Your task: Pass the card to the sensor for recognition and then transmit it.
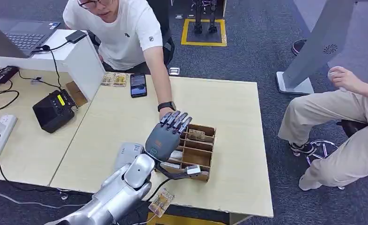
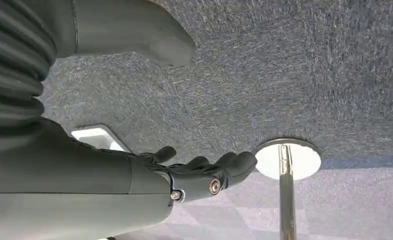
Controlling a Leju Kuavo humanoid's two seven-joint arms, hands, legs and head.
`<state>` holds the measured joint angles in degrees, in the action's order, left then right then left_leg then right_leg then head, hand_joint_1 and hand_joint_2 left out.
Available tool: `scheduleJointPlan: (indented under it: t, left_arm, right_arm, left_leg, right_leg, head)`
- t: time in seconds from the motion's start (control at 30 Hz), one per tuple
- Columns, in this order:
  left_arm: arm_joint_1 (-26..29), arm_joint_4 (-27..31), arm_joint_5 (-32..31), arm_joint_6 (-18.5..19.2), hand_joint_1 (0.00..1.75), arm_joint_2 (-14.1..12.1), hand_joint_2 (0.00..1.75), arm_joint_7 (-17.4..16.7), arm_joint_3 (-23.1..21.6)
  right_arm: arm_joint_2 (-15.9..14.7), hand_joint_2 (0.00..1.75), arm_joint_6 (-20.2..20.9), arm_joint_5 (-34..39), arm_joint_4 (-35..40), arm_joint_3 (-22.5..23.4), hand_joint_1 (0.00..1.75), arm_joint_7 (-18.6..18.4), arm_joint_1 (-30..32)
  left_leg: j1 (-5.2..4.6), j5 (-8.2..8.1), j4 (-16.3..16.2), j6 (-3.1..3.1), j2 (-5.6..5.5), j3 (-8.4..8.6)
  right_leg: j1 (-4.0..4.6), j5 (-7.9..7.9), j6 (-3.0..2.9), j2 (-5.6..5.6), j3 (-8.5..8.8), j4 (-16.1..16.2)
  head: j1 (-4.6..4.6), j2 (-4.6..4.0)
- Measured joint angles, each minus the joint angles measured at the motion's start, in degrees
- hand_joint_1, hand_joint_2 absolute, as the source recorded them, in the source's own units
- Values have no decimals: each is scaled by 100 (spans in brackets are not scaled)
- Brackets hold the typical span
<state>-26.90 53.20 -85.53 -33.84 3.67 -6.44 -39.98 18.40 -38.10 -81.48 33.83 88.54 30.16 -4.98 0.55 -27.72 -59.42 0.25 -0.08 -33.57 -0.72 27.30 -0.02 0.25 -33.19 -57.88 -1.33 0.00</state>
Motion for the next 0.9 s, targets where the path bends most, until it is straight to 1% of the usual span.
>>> scheduleJointPlan:
  t: [0.13, 0.37, 0.57, 0.77, 0.9]
  left_arm:
    - [-31, -9, -7, 24, 0, 55, 175, -53, 0]
    - [-51, -72, -17, -37, 2, 103, 175, -175, 0]
    - [-77, -142, -22, -28, 0, 142, 175, -499, 0]
    - [-97, -177, -22, -30, 0, 144, 175, -661, 0]
    - [-121, -203, -22, -17, 2, 142, 175, -837, 0]
  right_arm:
    - [-9, 175, 0, -66, -2, 0, 0, -26, 1]
    - [-9, 175, 0, -77, 0, 0, 0, -46, 2]
    - [-9, 175, 0, -75, 2, 0, 0, -68, 2]
    - [-9, 175, 0, -62, 4, 0, 0, -74, 2]
    - [-9, 175, 0, -53, 7, 0, 0, -96, 2]
  left_leg:
    - [0, 0, 0, 0, 0, 0]
    - [0, 1, 0, 0, 0, 2]
    - [0, 1, 0, -1, 0, 2]
    - [0, 5, 0, -3, 0, 3]
    - [1, 9, 0, -6, 0, 3]
  right_leg:
    - [0, 0, 0, 0, 0, 0]
    - [0, 0, 0, 0, 2, 0]
    - [0, 0, 0, 0, 2, 0]
    - [0, -1, -1, 0, 2, 0]
    - [0, -3, -2, 0, 2, -1]
  head:
    - [0, 0]
    - [0, 0]
    - [0, 0]
    - [0, 0]
    - [0, 0]
